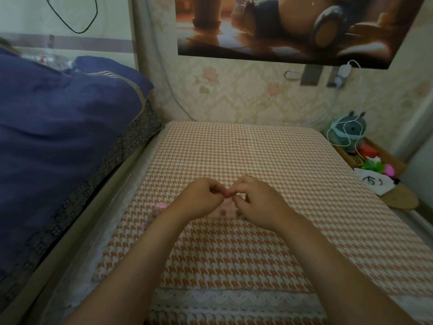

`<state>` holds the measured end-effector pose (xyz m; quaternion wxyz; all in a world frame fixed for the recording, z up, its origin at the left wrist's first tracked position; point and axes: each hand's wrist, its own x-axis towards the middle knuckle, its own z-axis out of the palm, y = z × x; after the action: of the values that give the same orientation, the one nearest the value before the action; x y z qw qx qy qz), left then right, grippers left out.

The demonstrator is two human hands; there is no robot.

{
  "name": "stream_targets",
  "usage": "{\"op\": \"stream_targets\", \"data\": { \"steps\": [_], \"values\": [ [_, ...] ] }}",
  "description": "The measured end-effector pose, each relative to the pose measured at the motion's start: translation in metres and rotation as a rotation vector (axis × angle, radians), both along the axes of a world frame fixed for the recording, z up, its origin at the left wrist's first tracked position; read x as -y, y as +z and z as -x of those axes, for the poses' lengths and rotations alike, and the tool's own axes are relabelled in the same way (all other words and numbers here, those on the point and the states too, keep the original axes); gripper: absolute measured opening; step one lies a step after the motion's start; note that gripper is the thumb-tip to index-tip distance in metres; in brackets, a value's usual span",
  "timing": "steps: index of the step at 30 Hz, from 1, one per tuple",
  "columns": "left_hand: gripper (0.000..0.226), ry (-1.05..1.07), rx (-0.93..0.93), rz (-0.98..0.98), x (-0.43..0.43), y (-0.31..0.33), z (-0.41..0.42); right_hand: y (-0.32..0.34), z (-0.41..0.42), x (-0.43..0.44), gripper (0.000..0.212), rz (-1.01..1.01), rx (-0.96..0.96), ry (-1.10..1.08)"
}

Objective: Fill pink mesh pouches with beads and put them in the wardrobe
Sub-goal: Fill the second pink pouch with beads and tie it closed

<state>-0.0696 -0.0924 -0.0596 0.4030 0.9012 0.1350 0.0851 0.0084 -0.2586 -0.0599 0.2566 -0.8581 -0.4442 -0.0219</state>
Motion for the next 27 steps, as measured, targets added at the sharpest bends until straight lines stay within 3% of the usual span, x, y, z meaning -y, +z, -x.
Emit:
{"op": "stream_targets", "data": {
  "steps": [4, 10, 15, 19, 24, 27],
  "values": [
    [0.014, 0.033, -0.006, -0.051, 0.000, -0.001, -0.001, -0.001, -0.003, 0.003, 0.016, 0.078, -0.005, 0.001],
    [0.011, 0.070, -0.013, -0.095, 0.000, 0.000, -0.002, -0.006, -0.019, 0.005, 0.021, -0.124, -0.182, -0.112],
    [0.014, 0.099, -0.018, -0.119, -0.004, 0.000, -0.001, -0.023, -0.030, 0.008, 0.020, 0.183, -0.154, -0.179],
    [0.013, 0.089, -0.035, -0.145, -0.006, 0.000, 0.000, -0.027, -0.025, -0.003, 0.021, 0.279, -0.083, -0.151],
    [0.011, 0.065, -0.052, -0.138, -0.009, 0.000, 0.000, -0.031, -0.027, -0.009, 0.018, 0.316, -0.072, -0.157],
    [0.015, 0.032, -0.042, -0.115, -0.009, 0.000, 0.000, -0.029, -0.031, -0.008, 0.020, 0.167, -0.125, -0.219]
  ]
}}
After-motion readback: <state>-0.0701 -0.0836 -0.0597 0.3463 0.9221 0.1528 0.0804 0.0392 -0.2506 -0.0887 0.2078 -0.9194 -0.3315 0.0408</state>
